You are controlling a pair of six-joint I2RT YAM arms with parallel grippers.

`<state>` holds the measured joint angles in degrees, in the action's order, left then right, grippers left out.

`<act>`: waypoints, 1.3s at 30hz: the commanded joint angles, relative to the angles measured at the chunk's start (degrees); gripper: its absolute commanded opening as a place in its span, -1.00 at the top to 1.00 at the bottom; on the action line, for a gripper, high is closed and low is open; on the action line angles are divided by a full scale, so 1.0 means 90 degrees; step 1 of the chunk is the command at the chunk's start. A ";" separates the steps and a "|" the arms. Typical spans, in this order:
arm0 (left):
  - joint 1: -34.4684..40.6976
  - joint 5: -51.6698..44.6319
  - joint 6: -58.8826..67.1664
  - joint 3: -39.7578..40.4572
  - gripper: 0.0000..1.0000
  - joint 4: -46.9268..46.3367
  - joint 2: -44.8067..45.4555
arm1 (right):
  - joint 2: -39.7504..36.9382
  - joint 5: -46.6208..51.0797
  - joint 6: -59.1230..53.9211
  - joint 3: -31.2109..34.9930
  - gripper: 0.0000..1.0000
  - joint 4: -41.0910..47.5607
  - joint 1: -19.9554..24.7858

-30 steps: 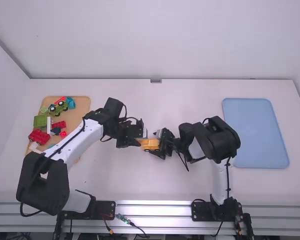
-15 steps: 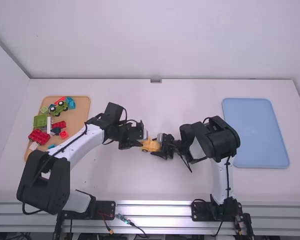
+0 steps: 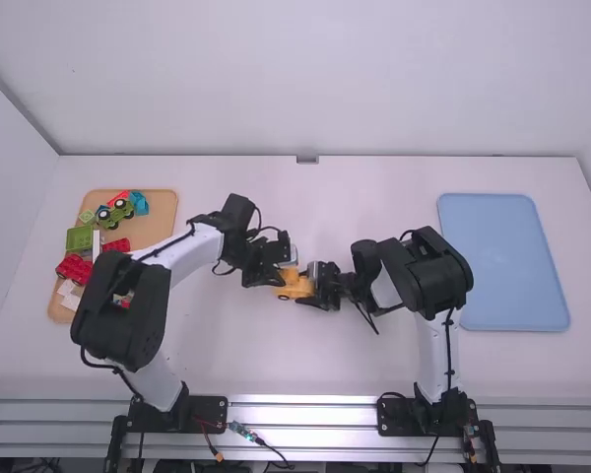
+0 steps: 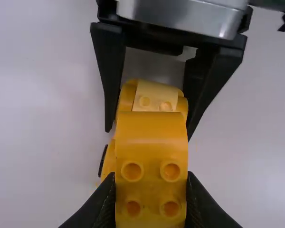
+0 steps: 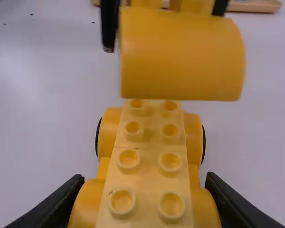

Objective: Assemble lego blocks to make yellow taxi

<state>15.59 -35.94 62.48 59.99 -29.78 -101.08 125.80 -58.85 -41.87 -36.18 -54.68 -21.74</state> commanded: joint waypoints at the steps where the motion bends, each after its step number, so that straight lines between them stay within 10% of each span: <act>1: 0.0095 -0.0061 0.0229 0.0120 0.97 -0.0109 -0.0179 | 0.0090 -0.0177 -0.0214 0.0075 0.06 -0.0019 0.0080; 20: 0.0869 0.1115 -0.0133 0.0086 0.97 0.0336 -0.0252 | 0.0090 -0.0707 -0.1722 -0.0780 0.35 0.2686 0.0243; 39: 0.0911 0.0950 -0.0431 0.0038 0.97 0.0382 -0.0310 | 0.0090 -0.0454 -0.1129 -0.0228 0.35 0.1292 0.0253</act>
<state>23.75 -25.69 58.89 60.38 -26.13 -102.91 125.78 -64.62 -52.62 -39.33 -42.85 -19.22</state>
